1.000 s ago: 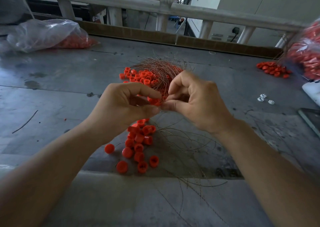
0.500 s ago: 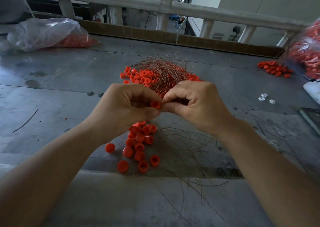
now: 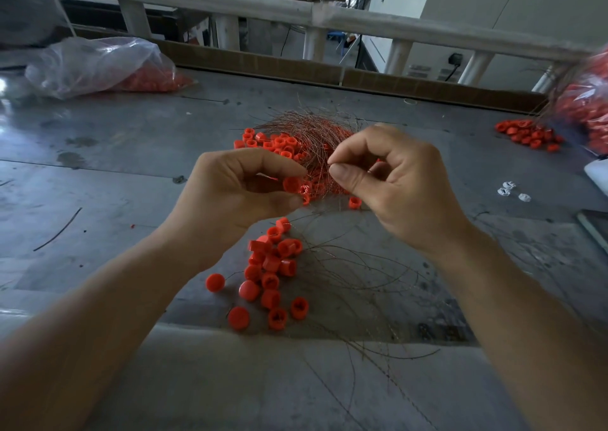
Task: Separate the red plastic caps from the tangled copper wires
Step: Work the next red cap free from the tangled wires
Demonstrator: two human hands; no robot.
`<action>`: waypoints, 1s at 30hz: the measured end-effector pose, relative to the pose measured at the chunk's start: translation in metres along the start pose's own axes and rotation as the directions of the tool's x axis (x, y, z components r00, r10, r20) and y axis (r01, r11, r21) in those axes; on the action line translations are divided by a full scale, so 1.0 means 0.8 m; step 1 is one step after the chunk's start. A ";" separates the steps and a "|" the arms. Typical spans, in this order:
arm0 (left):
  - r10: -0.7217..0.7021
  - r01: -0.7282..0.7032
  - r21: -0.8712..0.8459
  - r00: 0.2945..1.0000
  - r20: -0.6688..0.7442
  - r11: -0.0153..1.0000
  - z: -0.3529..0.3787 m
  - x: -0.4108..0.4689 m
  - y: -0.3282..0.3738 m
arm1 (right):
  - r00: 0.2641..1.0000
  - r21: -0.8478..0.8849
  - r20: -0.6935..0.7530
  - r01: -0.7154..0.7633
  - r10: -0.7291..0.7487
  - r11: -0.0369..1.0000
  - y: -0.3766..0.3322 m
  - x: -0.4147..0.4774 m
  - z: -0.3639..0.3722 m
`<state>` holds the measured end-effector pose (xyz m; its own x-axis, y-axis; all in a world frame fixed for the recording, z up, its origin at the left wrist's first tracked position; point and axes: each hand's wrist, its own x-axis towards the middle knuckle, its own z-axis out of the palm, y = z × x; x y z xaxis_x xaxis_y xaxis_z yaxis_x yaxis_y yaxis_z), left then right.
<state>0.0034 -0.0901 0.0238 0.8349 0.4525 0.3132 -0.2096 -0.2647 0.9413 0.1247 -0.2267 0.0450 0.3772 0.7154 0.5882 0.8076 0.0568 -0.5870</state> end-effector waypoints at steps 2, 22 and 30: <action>-0.008 0.008 -0.023 1.000 0.009 1.000 0.001 0.001 0.001 | 1.000 0.005 -0.008 0.008 -0.008 1.000 -0.002 0.000 0.001; 0.021 -0.011 -0.176 0.998 0.058 0.984 -0.001 0.002 -0.005 | 0.997 0.011 0.080 -0.021 0.020 1.000 -0.010 -0.001 0.001; 0.023 -0.006 -0.218 0.997 0.079 0.976 0.001 0.001 -0.003 | 0.989 0.013 0.111 -0.098 0.095 0.995 -0.007 -0.003 0.007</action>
<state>0.0046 -0.0896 0.0213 0.8674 0.3776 0.3242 -0.3202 -0.0751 0.9444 0.1168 -0.2253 0.0437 0.3997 0.7906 0.4639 0.7608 -0.0039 -0.6489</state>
